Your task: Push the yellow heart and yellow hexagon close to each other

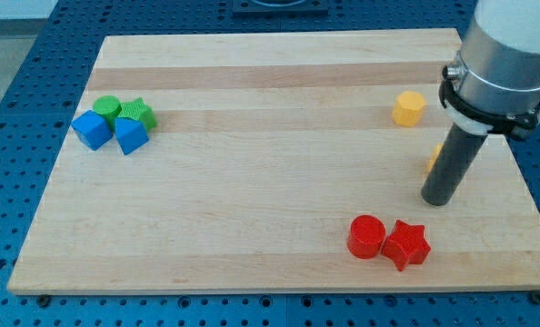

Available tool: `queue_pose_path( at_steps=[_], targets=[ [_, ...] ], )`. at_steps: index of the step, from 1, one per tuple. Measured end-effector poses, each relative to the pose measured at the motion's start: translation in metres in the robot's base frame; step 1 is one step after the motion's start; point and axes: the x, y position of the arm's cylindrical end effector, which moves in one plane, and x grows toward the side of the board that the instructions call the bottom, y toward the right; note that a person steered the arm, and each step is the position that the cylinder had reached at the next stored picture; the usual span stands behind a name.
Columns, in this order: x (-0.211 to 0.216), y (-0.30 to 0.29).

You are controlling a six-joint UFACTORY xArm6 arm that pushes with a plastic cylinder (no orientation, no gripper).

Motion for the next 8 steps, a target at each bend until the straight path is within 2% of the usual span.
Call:
queue_pose_path(
  at_steps=[1, 6, 7, 8],
  targets=[
    [0.005, 0.006],
    [-0.055, 0.028],
    [-0.058, 0.014],
    [-0.076, -0.052]
  ],
)
